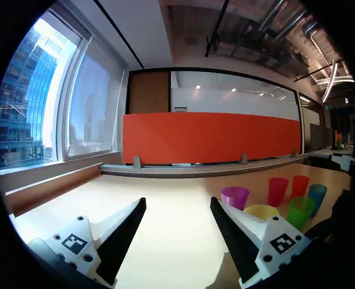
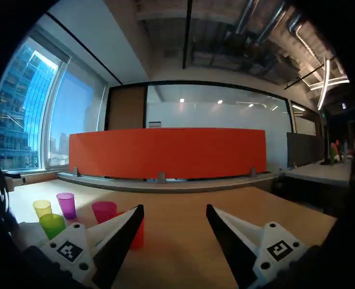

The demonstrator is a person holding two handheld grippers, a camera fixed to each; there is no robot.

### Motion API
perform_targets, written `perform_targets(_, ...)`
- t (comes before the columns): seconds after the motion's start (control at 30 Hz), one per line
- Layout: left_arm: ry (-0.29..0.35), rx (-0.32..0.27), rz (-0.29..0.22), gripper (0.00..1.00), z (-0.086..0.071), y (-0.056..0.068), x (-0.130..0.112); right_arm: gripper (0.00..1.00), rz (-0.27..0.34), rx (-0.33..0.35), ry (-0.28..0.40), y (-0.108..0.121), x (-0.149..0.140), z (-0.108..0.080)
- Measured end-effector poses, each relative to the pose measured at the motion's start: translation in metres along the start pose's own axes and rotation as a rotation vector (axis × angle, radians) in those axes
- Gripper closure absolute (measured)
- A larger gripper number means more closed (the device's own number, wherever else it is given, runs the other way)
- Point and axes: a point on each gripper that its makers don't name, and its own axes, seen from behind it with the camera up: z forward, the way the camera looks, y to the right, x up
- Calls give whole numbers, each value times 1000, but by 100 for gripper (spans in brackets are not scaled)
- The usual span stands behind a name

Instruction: Pour water

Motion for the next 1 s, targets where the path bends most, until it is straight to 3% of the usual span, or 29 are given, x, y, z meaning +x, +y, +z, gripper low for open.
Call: perform_targets(1.0,0,0,0,1,-1,0,-1,0,-12,-22,-46,4,-16,3)
